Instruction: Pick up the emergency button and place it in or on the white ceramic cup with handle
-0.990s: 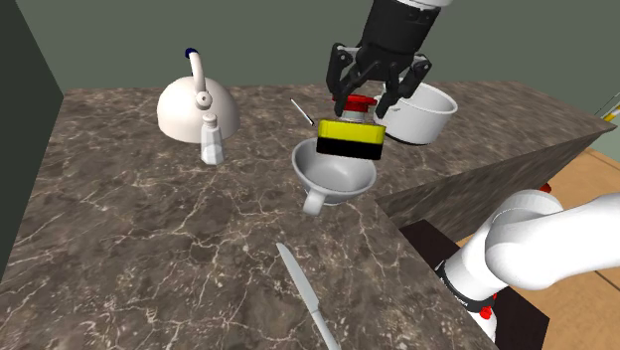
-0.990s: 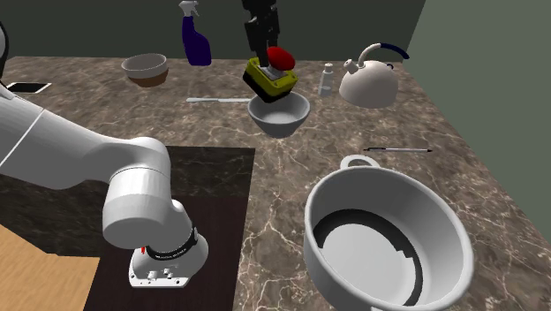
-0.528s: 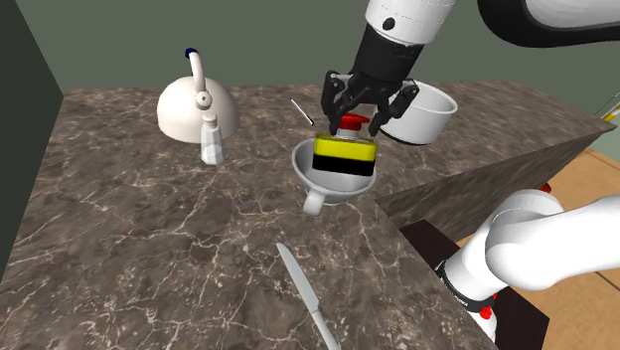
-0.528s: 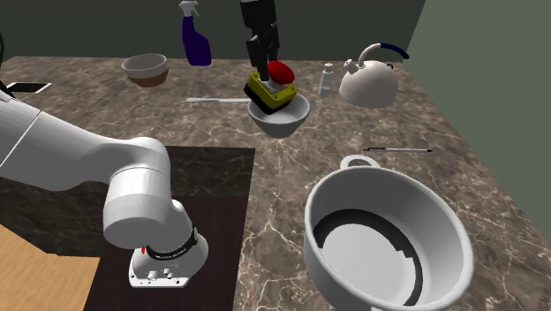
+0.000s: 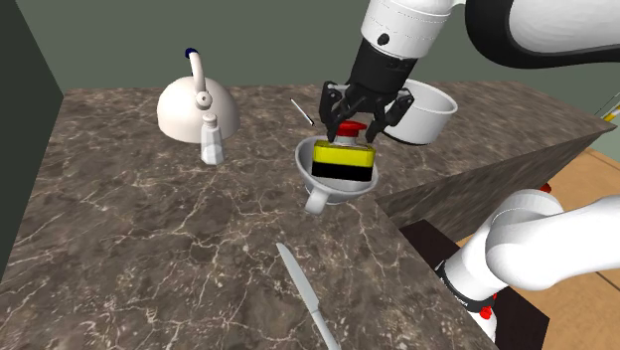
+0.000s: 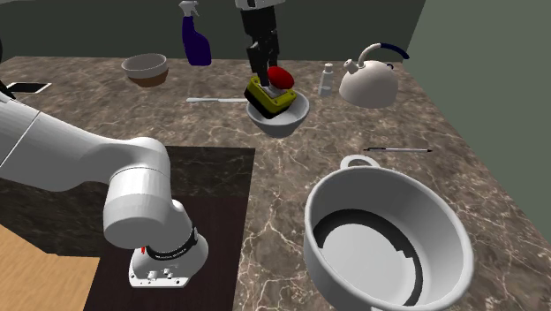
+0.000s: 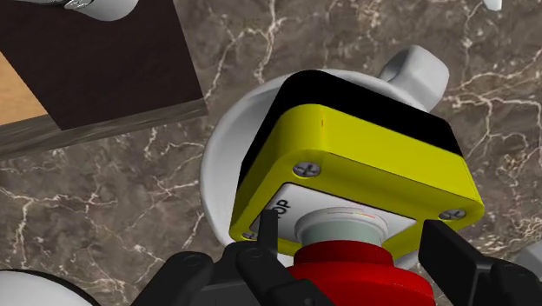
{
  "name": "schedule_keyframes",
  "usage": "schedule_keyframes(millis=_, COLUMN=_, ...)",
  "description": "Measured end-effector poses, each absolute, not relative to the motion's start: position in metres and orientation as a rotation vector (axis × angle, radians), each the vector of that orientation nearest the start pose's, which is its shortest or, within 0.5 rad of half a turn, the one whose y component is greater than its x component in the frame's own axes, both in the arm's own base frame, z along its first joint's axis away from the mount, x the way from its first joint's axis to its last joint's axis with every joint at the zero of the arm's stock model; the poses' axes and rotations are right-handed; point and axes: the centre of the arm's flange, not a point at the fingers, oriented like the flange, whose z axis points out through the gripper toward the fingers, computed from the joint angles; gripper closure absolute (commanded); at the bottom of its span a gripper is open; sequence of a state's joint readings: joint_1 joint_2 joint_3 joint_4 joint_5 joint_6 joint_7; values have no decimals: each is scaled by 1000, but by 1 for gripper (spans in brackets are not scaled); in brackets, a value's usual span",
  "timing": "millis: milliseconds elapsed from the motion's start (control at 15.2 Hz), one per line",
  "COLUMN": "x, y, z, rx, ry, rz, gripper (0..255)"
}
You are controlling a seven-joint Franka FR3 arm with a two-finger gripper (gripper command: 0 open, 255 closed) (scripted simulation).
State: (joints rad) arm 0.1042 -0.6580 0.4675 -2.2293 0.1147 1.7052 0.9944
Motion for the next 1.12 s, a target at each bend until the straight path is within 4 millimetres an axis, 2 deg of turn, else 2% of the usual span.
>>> schedule_keyframes(millis=66, x=290, y=248, z=589, rx=-3094, ry=806, rz=-274, gripper=0)
schedule_keyframes(millis=462, x=291, y=248, z=589, rx=-3095, ry=807, rz=-272, gripper=0)
schedule_keyframes(millis=792, x=284, y=253, z=632, rx=-3094, ry=806, rz=-273, gripper=0)
schedule_keyframes(millis=1122, x=283, y=253, z=637, rx=-3095, ry=807, rz=-272, gripper=0)
